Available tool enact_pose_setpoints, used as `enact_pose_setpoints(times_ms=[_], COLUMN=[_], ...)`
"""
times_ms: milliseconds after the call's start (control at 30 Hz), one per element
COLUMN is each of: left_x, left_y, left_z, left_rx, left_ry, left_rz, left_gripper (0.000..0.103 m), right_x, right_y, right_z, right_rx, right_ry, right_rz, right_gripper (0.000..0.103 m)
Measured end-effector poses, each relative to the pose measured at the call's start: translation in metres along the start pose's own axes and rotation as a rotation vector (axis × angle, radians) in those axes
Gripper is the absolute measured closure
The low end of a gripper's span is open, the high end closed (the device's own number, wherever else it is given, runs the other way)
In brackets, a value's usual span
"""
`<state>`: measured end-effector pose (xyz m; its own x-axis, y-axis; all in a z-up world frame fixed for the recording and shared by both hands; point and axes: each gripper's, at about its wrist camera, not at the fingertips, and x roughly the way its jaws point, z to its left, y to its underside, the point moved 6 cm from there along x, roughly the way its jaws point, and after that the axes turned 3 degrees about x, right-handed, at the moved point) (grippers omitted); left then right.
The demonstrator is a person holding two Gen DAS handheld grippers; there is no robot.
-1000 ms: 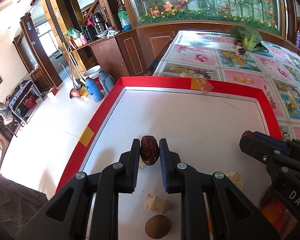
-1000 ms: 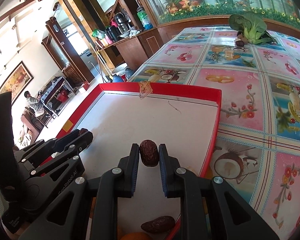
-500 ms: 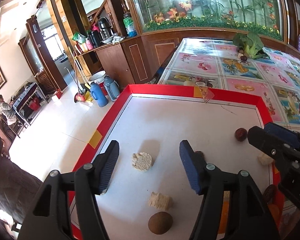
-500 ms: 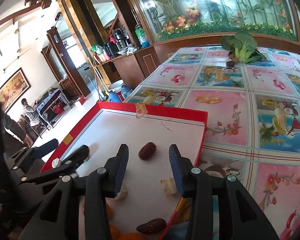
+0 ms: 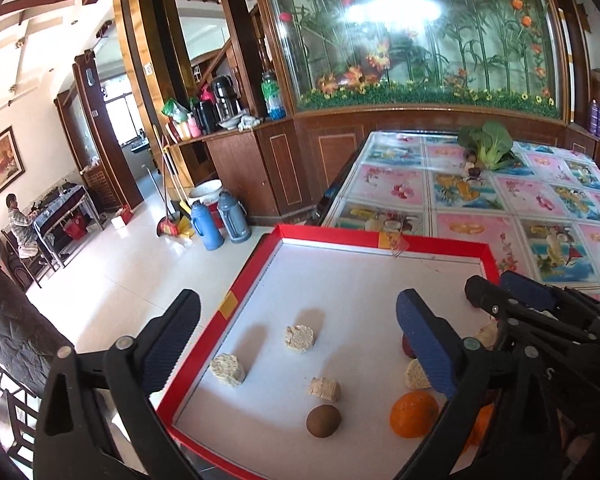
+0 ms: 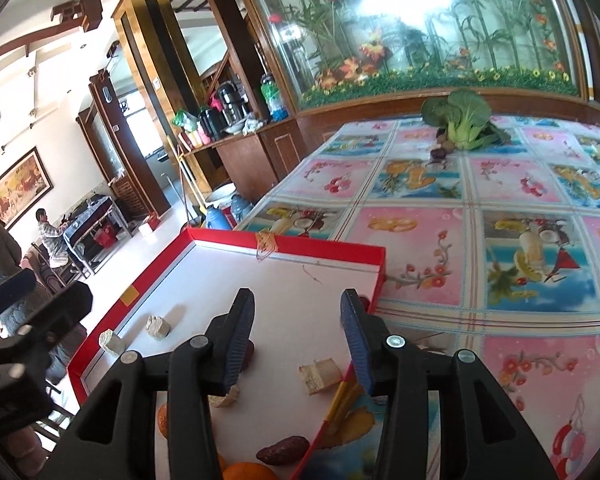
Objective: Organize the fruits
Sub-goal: 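Lift both open tools up away from the tray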
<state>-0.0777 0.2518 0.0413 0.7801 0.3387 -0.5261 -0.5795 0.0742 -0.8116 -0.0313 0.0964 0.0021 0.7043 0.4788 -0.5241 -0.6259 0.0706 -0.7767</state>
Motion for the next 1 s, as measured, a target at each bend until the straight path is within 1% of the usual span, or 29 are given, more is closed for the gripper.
enact_pose_setpoints(times_ms=[67, 200, 400, 500, 567, 767, 1000], left_x=[-0.008, -0.022, -0.038, -0.045, -0.05, -0.067, -0.091], left_y=[-0.002, -0.004, -0.006, -0.007, -0.008, -0.01, -0.015], left_z=[0.001, 0.005, 0.011, 0.014, 0.014, 0.014, 0.016], left_rx=[-0.004, -0.014, -0.023, -0.032, -0.035, -0.042, -0.047], left_ry=[0.0, 0.015, 0.003, -0.003, -0.001, 0.006, -0.003], left_rz=[-0.019, -0.04, -0.07, -0.081, -0.09, -0.112, -0.157], left_gripper=[0.0, 0.0, 0.0, 0.0, 0.0, 0.0, 0.0], right_x=[-0.007, -0.022, -0.051, -0.066, -0.079, -0.11, -0.135], right_y=[-0.001, -0.001, 0.004, 0.0, -0.006, -0.016, -0.015], right_z=[-0.001, -0.007, -0.007, -0.003, 0.001, 0.016, 0.037], right_rx=[-0.003, 0.013, -0.011, -0.026, -0.034, -0.061, -0.13], right_ry=[0.0, 0.009, 0.034, 0.03, 0.028, 0.01, -0.012], right_rz=[-0.024, -0.06, -0.075, -0.085, -0.107, -0.168, -0.213], right_gripper=[0.048, 0.046, 0.034, 0.032, 0.028, 0.025, 0.025])
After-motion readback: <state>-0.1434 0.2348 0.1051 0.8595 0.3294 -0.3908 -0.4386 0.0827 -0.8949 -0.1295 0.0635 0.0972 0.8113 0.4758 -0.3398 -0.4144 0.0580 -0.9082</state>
